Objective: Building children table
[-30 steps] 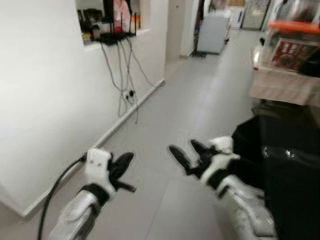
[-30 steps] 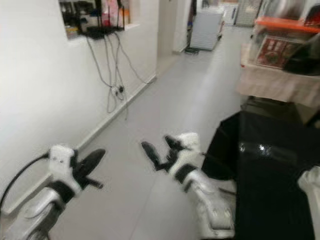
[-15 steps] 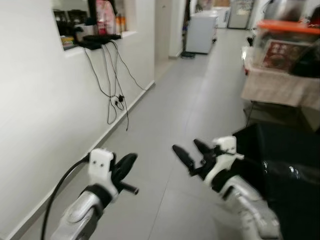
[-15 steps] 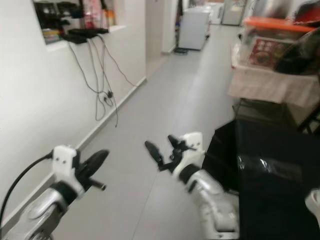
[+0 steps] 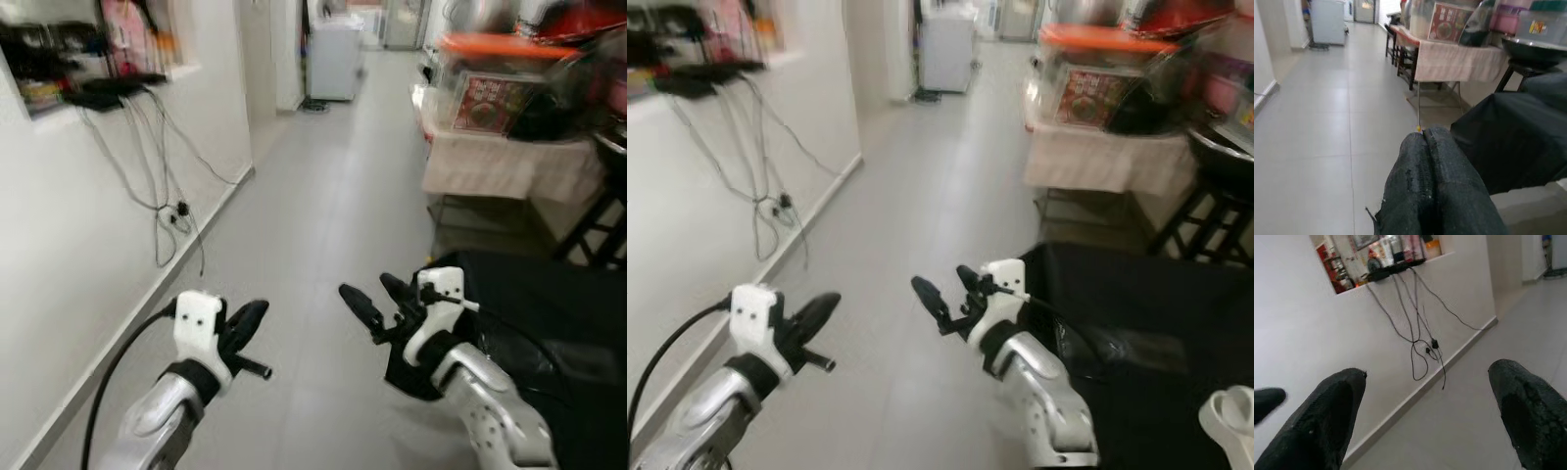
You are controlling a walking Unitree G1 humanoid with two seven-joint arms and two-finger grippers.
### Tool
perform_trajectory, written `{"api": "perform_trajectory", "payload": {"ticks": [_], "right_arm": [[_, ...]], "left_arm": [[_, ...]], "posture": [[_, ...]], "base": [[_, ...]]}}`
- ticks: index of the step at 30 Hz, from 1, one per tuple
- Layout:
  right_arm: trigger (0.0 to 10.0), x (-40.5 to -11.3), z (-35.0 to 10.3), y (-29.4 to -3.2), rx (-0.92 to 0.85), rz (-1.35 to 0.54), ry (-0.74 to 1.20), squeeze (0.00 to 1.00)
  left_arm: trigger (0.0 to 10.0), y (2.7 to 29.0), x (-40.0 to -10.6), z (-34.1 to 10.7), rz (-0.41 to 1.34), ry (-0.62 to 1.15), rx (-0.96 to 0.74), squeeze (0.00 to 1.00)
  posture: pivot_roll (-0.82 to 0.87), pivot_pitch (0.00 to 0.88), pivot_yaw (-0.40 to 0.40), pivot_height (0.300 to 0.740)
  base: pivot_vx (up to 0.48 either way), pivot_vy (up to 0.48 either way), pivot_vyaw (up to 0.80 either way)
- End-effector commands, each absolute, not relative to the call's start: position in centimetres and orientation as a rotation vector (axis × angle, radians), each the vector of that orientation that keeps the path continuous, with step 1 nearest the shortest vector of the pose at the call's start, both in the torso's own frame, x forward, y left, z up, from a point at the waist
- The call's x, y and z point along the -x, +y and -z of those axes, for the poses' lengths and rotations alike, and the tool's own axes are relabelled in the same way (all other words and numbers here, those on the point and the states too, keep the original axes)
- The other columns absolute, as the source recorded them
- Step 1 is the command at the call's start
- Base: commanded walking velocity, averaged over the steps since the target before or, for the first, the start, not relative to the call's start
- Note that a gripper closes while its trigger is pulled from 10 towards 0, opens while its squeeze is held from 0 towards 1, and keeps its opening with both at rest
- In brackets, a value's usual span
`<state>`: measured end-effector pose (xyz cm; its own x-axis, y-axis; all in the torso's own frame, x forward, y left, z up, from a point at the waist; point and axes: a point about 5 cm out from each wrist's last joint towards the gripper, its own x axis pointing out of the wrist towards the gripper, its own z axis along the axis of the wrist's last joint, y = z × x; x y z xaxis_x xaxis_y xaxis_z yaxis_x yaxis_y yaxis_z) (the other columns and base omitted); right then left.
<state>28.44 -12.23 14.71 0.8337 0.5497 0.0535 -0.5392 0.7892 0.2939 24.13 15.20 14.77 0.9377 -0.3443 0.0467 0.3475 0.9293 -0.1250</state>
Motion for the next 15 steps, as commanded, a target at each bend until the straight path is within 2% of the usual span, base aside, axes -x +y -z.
{"api": "perform_trajectory", "payload": {"ticks": [1, 15], "right_arm": [[10.0, -28.45, -14.62, -13.11, -0.3, -0.561, 0.045, 0.0], [10.0, -28.53, -14.72, -13.08, -0.31, -0.561, 0.046, 0.0]], "left_arm": [[10.0, 14.79, -24.23, -14.99, 0.38, -0.027, 0.141, 0.0], [10.0, 14.84, -24.17, -15.3, 0.4, -0.042, 0.168, 0.0]], "posture": [[0.0, 0.0, -0.053, 0.74], [-0.01, 0.0, -0.05, 0.74]], "base": [[0.274, 0.0, -0.8], [0.02, 0.0, -0.8]]}}
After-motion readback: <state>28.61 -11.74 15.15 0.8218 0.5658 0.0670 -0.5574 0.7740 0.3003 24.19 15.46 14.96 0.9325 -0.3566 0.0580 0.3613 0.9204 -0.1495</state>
